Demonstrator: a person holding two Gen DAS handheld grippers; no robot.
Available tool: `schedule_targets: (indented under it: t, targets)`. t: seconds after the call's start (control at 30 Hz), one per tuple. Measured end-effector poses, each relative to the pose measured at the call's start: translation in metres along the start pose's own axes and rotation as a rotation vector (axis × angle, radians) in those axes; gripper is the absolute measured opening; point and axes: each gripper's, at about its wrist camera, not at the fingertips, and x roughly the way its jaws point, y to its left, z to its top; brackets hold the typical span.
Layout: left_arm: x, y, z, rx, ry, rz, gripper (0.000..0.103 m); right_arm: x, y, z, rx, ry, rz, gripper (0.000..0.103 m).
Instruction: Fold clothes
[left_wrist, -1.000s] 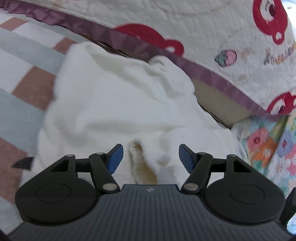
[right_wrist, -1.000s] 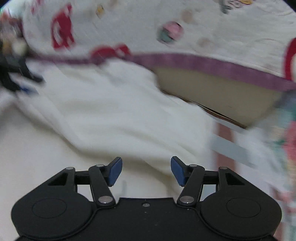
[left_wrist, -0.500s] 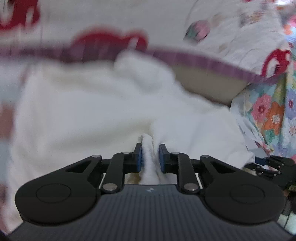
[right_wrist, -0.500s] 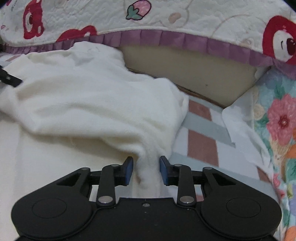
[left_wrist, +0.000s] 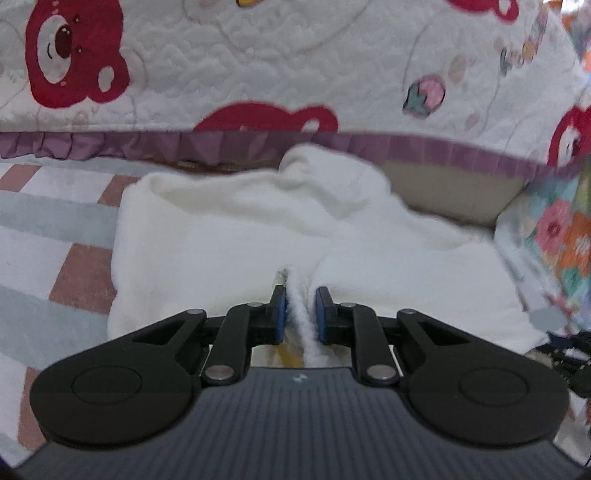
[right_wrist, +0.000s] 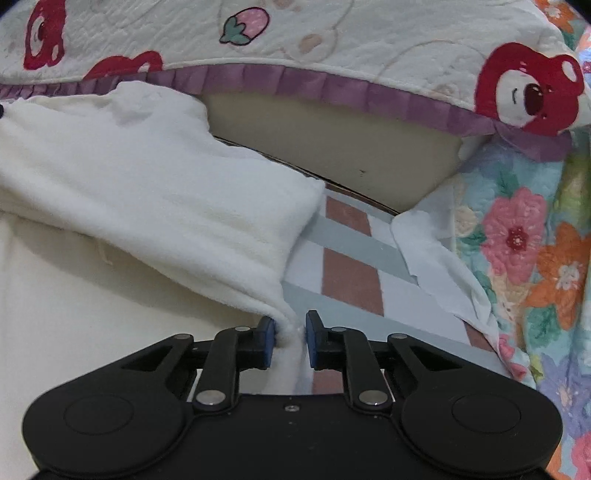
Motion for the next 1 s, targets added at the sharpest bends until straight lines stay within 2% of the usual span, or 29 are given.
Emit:
schedule_targets:
  t: [0.1,0.3,0.33,0.43,0.47,0.5,0.53,0.6,0.67,0.77,0.87,0.93,1.0]
  targets:
    - [0.011,0.002,-0.011,-0.019,0.062,0.013,0.016,0.0,0.0,-0.003,-0.005,0.012,-0.017,0.017]
    - [-0.003,-0.008,-0.009,0.083,0.02,0.055,0.017,0.005,0.004,-0.004,-0.009,0.04,-0.042,0.017]
    - [-0.001,-0.008,-0.009,0.096,0.03,0.09,0.018,0.005,0.003,-0.005,-0.005,0.04,-0.04,0.017]
    - [0.004,-0.01,-0.01,0.147,0.061,0.211,0.029,0.004,-0.005,-0.007,0.051,0.039,-0.025,0.023]
    - [0.006,-0.014,-0.013,0.222,0.072,0.312,0.043,0.003,-0.007,-0.008,0.066,0.039,-0.022,0.025]
    - [0.005,-0.017,-0.015,0.294,0.07,0.395,0.048,0.003,-0.01,-0.008,0.086,0.039,-0.015,0.028]
    - [0.003,-0.016,-0.015,0.313,0.064,0.421,0.049,0.004,-0.014,-0.009,0.113,0.041,-0.005,0.031]
    - [-0.006,-0.006,-0.011,0.264,0.067,0.401,0.049,0.005,-0.027,-0.01,0.201,0.049,0.033,0.04]
    - [-0.016,0.009,-0.007,0.156,0.079,0.344,0.049,0.006,-0.048,-0.013,0.342,0.066,0.131,0.047]
    - [-0.031,0.021,-0.007,0.078,0.106,0.325,0.05,-0.009,-0.08,-0.027,0.569,0.044,0.301,0.047]
    - [-0.054,0.024,-0.019,0.043,0.119,0.281,0.052,-0.031,-0.088,-0.046,0.643,0.056,0.369,0.048]
    - [-0.065,0.028,-0.033,0.012,0.177,0.227,0.054,-0.045,-0.089,-0.059,0.672,0.077,0.4,0.048]
    - [-0.07,0.029,-0.043,0.011,0.298,0.186,0.055,-0.063,-0.089,-0.076,0.698,0.101,0.432,0.048]
